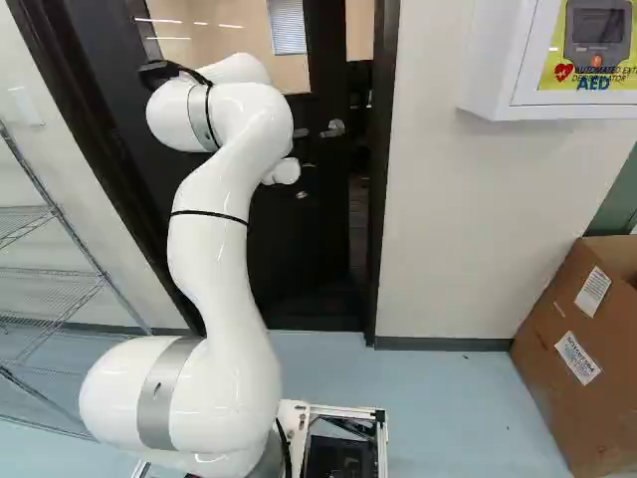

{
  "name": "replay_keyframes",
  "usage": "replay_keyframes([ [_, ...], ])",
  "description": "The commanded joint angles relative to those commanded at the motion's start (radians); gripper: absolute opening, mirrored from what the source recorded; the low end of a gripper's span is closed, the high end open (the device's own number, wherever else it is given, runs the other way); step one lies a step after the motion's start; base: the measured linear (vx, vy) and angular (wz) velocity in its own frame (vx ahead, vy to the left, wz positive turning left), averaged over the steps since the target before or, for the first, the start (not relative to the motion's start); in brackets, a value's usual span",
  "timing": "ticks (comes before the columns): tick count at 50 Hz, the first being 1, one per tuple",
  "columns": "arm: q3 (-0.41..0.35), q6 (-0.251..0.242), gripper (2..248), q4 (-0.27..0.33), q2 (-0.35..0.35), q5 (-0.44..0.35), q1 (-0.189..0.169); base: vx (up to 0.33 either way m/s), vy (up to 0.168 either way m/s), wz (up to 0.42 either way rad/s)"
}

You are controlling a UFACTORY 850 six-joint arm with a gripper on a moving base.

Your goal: Open the door and move inside

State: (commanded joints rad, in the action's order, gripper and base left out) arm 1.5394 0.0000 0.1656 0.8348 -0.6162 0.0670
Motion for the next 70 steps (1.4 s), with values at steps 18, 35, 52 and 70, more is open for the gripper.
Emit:
replay_keyframes([
  [18,-0.025,0.0,247,0.0,-0.018,0.0,0.002,0.0,0.0,0.0],
  [35,-0.14,0.0,247,0.0,-0.1,0.0,0.005,0.0,0.0,0.0],
  [52,-0.252,0.0,247,0.0,-0.182,-0.003,0.008,0.0,0.0,0.0],
  [70,-0.364,0.0,247,0.0,-0.266,-0.021,0.011,0.0,0.0,0.0],
])
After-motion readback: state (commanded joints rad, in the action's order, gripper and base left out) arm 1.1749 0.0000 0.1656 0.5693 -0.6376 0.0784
